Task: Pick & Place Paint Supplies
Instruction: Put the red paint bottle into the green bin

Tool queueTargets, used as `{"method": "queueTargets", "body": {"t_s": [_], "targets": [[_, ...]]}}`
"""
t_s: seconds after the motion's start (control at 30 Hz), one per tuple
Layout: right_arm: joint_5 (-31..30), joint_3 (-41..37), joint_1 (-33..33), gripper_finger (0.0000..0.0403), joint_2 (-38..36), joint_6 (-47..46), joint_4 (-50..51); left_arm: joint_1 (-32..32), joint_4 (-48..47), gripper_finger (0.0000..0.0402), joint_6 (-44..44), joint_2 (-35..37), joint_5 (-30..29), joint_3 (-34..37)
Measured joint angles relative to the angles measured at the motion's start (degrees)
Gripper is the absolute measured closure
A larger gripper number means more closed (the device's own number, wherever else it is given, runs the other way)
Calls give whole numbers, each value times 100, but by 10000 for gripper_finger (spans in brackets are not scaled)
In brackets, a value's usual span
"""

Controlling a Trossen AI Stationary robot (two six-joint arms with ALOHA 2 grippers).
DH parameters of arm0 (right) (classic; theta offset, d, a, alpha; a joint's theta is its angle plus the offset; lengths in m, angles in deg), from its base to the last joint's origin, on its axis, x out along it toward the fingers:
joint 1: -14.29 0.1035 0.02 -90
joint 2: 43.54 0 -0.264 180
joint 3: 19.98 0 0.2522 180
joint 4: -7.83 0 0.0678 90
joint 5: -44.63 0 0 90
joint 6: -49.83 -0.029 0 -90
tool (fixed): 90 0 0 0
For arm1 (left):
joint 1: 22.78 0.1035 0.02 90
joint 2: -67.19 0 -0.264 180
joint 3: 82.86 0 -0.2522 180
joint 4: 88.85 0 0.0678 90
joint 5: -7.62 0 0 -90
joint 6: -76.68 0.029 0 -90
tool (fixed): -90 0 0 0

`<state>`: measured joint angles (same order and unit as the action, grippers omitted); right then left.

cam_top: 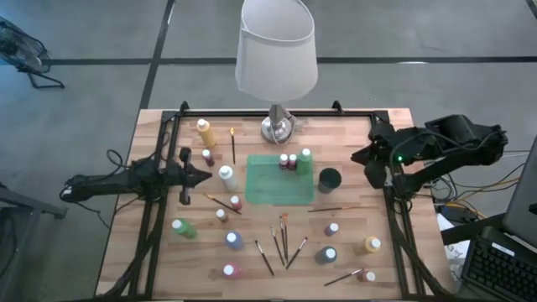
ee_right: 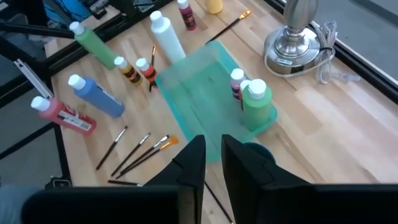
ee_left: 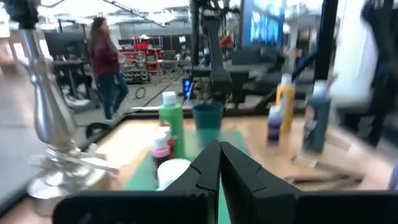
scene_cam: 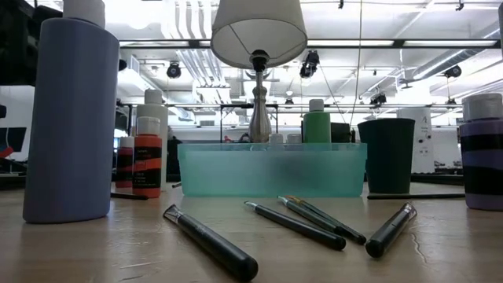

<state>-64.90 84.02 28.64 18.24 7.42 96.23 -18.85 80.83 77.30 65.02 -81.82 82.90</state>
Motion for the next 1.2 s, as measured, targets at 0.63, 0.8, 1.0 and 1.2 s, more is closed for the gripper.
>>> {"method": "queueTargets", "body": {"t_s": [0.63,0.8,1.0,1.2], "targets": [[-14,5,0,293,828,393,-3,9,-2774,385,300,-630,-2718,-3441],[-281,-4,23,277,1131,1974,-137,7,-3710,385,-340,-1034,-2897,-3848],[-1195,-537,437,259,294,3168,-1329,7,-4344,385,-927,-1119,-2718,-3848],[-421,-1558,479,242,-1333,3950,-3437,2,-4578,385,-1179,-1113,-2712,-3842]]}}
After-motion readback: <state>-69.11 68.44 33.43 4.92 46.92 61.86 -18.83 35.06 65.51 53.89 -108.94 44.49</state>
